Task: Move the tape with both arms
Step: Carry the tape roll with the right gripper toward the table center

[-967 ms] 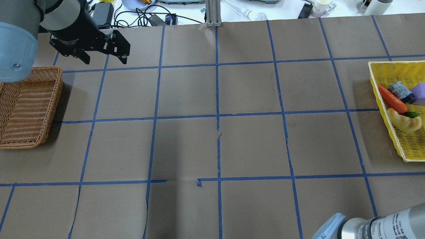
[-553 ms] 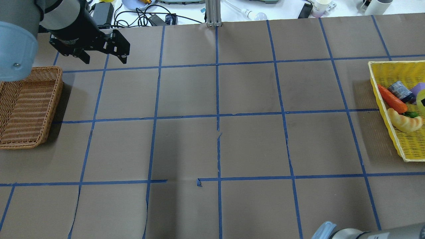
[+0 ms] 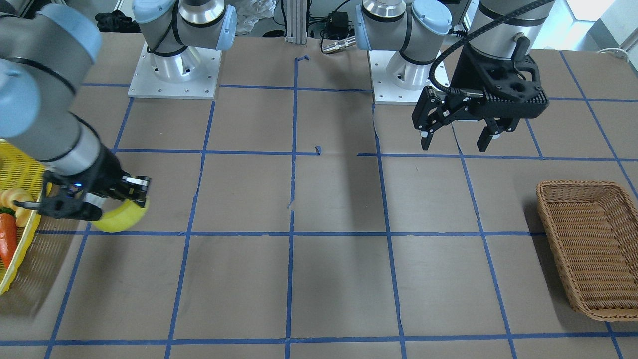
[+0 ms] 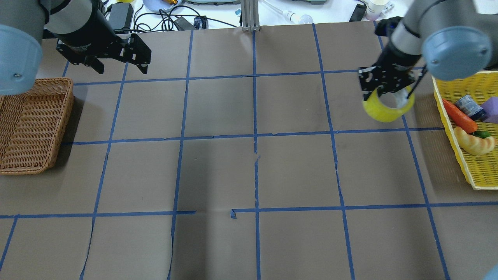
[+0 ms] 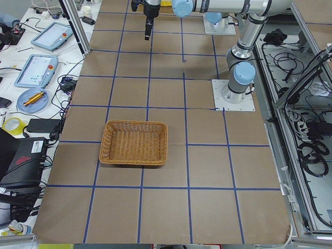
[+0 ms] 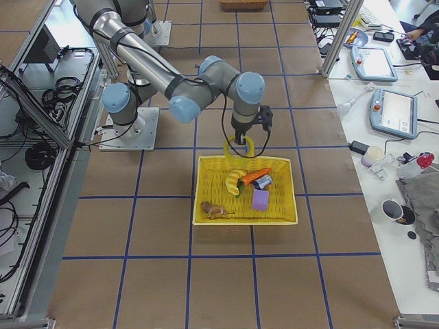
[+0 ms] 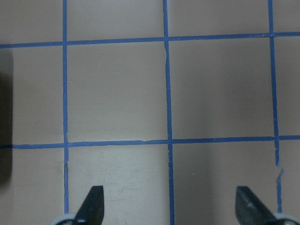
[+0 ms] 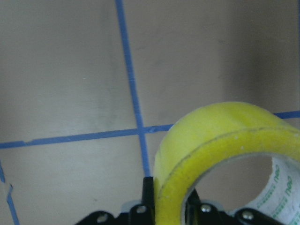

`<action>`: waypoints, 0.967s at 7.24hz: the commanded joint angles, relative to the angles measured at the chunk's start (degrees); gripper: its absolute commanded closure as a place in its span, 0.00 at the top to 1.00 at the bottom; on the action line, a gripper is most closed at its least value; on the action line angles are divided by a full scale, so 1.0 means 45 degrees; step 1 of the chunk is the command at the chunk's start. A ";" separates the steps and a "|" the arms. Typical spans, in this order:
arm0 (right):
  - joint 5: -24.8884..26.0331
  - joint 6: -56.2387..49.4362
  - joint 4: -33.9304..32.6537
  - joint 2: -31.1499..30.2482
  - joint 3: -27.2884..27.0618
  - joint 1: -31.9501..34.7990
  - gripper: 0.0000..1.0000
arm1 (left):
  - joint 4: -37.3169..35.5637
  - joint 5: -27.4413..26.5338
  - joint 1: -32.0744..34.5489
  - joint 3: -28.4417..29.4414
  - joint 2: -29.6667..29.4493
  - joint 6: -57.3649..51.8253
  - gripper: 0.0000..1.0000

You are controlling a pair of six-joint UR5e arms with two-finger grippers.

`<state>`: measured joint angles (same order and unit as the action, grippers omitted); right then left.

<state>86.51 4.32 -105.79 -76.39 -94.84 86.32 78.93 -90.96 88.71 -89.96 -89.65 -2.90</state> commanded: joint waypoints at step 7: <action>-0.0549 0.8373 -0.2604 0.4651 0.2442 0.5601 0.00 | 0.0000 0.0019 -0.0045 -0.0029 0.0098 -0.0060 1.00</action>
<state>85.50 40.59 -117.16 -56.44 -84.64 110.46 78.93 -90.90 88.54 -90.19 -89.25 -3.17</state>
